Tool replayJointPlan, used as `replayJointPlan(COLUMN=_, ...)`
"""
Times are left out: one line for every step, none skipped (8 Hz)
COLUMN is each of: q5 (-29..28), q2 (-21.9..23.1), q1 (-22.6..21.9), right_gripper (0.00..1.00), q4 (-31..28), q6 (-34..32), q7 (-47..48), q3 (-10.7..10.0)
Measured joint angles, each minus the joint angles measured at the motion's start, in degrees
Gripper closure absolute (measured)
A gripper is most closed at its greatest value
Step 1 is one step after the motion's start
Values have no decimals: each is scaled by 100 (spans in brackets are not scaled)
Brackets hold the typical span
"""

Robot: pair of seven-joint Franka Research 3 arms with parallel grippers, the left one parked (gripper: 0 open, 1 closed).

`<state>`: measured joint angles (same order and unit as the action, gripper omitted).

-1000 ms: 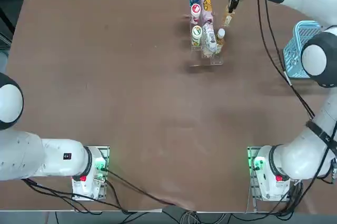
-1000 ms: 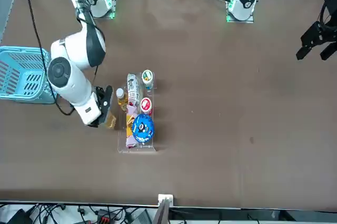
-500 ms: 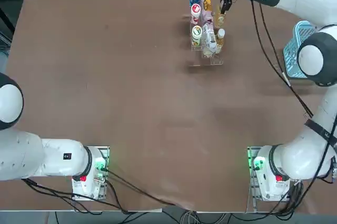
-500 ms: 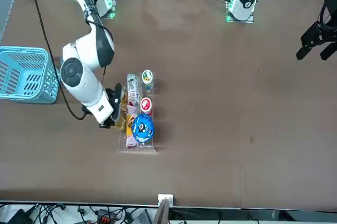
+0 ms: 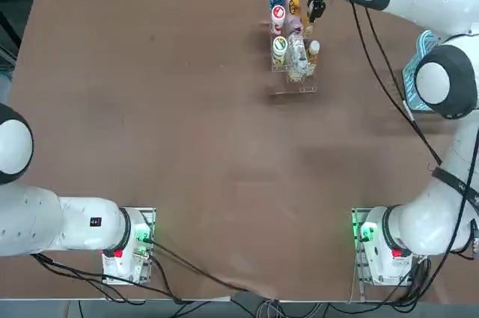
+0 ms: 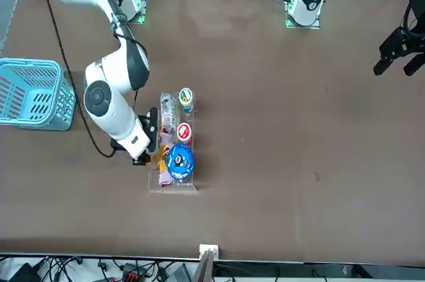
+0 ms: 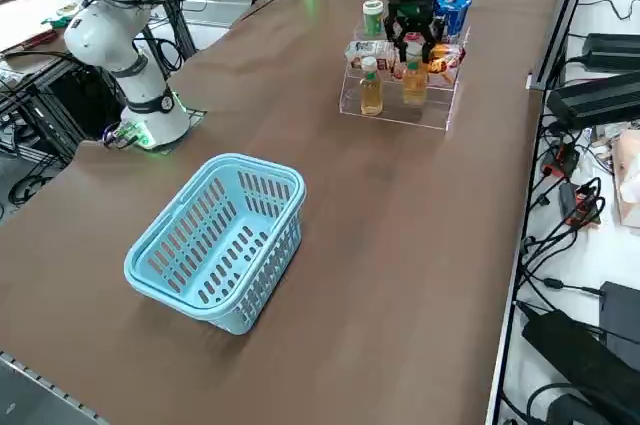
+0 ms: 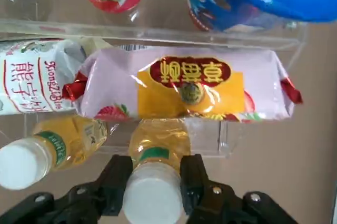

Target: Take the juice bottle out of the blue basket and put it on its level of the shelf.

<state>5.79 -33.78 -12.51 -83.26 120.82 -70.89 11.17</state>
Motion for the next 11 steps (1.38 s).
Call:
replayJointPlan(q5=2, q2=-64, q1=-8, right_gripper=46, q4=19, q6=1, q7=-191, q3=0)
replayJointPlan(q5=3, q2=-99, q1=-7, right_gripper=46, q4=25, q6=0, q7=-354, q3=-1)
replayJointPlan(q5=14, q2=-109, q1=-7, right_gripper=46, q4=30, q6=-3, q7=-434, q3=-1)
replayJointPlan(q5=87, q2=-109, q1=-8, right_gripper=46, q4=45, q6=-9, q7=-459, q3=-1)
replayJointPlan(q5=200, q2=-108, q1=-7, right_gripper=46, q4=58, q6=-20, q7=-465, q3=-2)
replayJointPlan(q5=258, q2=-111, q1=-7, right_gripper=46, q4=59, q6=-41, q7=-466, q3=-2)
replayJointPlan(q5=266, q2=-120, q1=-7, right_gripper=46, q4=59, q6=-56, q7=-466, q3=-2)
replayJointPlan(q5=266, q2=-133, q1=-7, right_gripper=46, q4=59, q6=-61, q7=-466, q3=-2)
replayJointPlan(q5=266, q2=-147, q1=-7, right_gripper=46, q4=59, q6=-64, q7=-466, q3=-2)
replayJointPlan(q5=266, q2=-163, q1=-7, right_gripper=46, q4=59, q6=-64, q7=-466, q3=-2)
replayJointPlan(q5=248, q2=-173, q1=-8, right_gripper=46, q4=59, q6=-64, q7=-464, q3=-2)
